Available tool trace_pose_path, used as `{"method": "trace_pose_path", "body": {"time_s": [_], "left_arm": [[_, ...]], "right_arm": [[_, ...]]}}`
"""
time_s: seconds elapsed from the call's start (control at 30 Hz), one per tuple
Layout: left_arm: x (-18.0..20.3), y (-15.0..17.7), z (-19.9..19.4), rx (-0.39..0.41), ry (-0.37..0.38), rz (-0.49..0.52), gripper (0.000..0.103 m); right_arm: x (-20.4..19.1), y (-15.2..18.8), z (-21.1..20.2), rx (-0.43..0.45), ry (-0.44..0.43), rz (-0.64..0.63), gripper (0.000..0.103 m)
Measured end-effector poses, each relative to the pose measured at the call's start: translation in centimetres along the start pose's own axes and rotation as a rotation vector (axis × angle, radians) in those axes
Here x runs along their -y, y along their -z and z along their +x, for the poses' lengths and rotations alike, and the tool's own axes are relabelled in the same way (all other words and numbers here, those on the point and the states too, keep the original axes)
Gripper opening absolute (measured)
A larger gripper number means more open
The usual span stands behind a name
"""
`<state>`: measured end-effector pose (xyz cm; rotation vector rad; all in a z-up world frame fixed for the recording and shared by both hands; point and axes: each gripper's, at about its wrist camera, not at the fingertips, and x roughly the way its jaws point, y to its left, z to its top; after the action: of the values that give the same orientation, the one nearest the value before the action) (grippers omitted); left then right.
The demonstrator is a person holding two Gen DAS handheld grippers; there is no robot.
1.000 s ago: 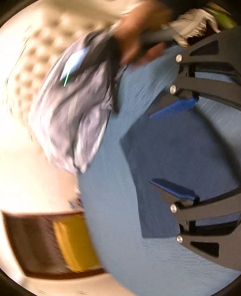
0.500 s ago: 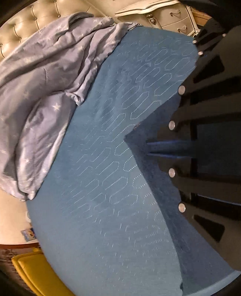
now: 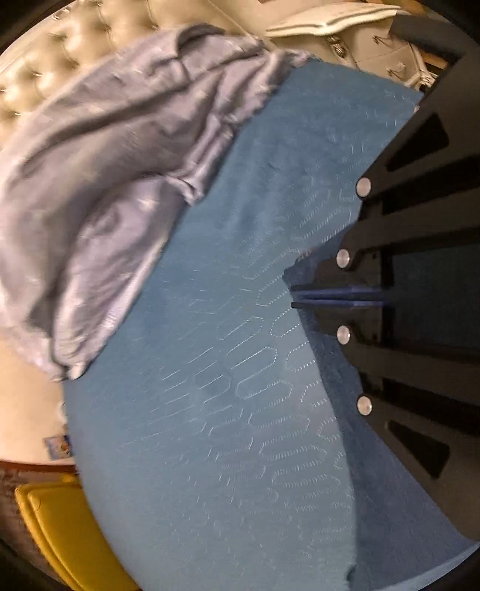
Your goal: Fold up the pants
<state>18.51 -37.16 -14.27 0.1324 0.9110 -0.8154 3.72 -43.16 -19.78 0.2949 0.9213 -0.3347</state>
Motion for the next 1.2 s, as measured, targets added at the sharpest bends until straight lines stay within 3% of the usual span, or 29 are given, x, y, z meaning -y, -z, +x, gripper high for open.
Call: {"method": "trace_pose_path", "body": {"time_s": [0.13,0.2,0.3,0.43,0.5,0.53,0.57,0.63,0.7,0.9,1.2], "left_arm": [[-1.3,3.3,-1.5,-0.027,-0.05,-0.069,0.002],[-1.8,5.2,-0.5,-0.089,-0.105,-0.066,0.002],[-2.1,6.2,-1.4,-0.073,-0.108,-0.06,0.005],[-2.3,7.7,-5.8,-0.022,-0.18,-0.034,0.037],[-2.4,8.5,-8.1,-0.006,-0.232,-0.017,0.061],[-2.6,9.0,-9.4,0.002,-0.253,-0.017,0.078],[-2.7,9.7,-11.0,0.002,-0.258,-0.02,0.086],[-3.0,10.9,-13.4,-0.003,-0.27,-0.039,0.089],[-3.3,12.3,-15.8,0.0,-0.299,-0.077,0.099],[-2.8,15.5,-21.0,0.0,-0.262,-0.135,0.101],[-1.5,16.5,-25.2,0.041,-0.291,-0.145,0.101]], "right_arm": [[0.0,0.1,0.0,0.006,0.004,-0.005,0.057],[-0.1,0.1,-0.1,0.005,0.005,-0.007,0.057],[-0.4,0.1,-0.1,0.004,0.017,-0.019,0.058],[-0.3,0.0,-0.3,0.002,0.013,-0.012,0.058],[-0.3,-0.1,-0.8,0.009,0.016,-0.007,0.059],[-0.4,-0.1,-1.6,0.007,0.03,-0.004,0.059],[-0.6,0.0,-2.4,0.009,0.036,-0.006,0.06],[-1.4,0.4,-4.8,0.033,0.039,-0.02,0.062],[-2.0,0.9,-7.0,0.05,0.053,-0.025,0.07],[-4.3,3.0,-13.8,0.083,0.089,-0.036,0.084],[-5.3,4.4,-17.8,0.111,0.147,-0.051,0.085]]}}
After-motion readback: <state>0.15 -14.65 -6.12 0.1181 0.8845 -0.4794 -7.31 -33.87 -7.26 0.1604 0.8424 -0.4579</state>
